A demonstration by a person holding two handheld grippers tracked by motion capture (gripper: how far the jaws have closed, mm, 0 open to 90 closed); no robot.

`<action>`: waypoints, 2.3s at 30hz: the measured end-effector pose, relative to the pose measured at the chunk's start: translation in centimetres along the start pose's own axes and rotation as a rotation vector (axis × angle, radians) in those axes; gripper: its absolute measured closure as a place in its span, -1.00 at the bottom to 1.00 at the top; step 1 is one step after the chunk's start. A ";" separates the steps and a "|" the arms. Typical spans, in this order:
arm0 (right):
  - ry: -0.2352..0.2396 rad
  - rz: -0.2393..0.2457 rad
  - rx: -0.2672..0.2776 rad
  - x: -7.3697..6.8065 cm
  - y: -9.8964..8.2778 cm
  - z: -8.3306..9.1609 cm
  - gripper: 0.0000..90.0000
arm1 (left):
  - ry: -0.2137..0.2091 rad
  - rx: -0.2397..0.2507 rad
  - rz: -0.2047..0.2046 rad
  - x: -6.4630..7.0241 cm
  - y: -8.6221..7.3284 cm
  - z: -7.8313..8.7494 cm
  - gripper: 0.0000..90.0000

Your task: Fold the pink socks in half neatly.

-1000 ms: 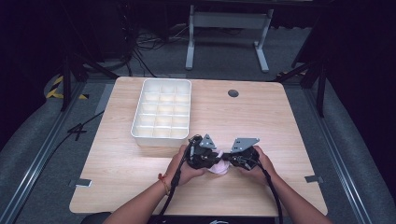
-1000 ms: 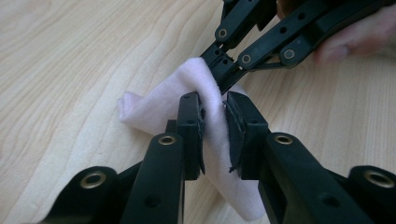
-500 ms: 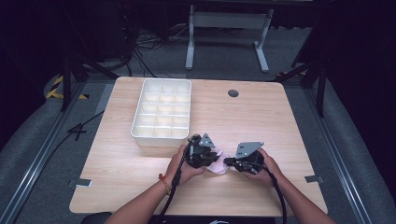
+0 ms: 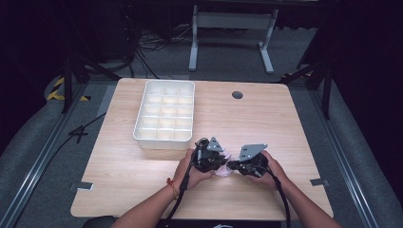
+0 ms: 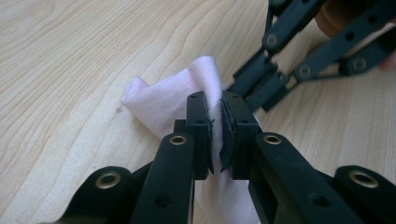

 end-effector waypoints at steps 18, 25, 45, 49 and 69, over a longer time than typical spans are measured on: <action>-0.011 -0.034 -0.034 0.0 -0.2 -0.8 0.99 | 0.014 -0.018 -0.053 1.3 -1.1 3.5 0.02; -0.020 -0.035 -0.033 0.0 -0.2 -0.9 1.00 | 0.014 -0.089 0.008 0.5 -4.1 3.7 0.02; 0.015 -0.065 -0.013 0.3 -0.3 -0.9 0.99 | 0.012 -0.060 -0.140 2.3 -1.6 0.7 0.81; 0.025 -0.066 -0.006 0.4 -0.3 -0.8 0.92 | -0.002 -0.071 -0.125 2.1 -1.8 -0.1 0.80; -0.104 -0.105 0.160 1.8 2.0 1.5 0.92 | 0.009 -0.068 -0.145 2.3 -1.7 -0.8 0.77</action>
Point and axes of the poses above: each handheld gripper's, and its own axes: z roughly backward along the jaws, y roughly out of its top, x roughly to its right, the point moved 2 cm from there along -z, roughly forward along the jaws, and after that the axes turned 8 degrees about -x, right-handed, at the moved point
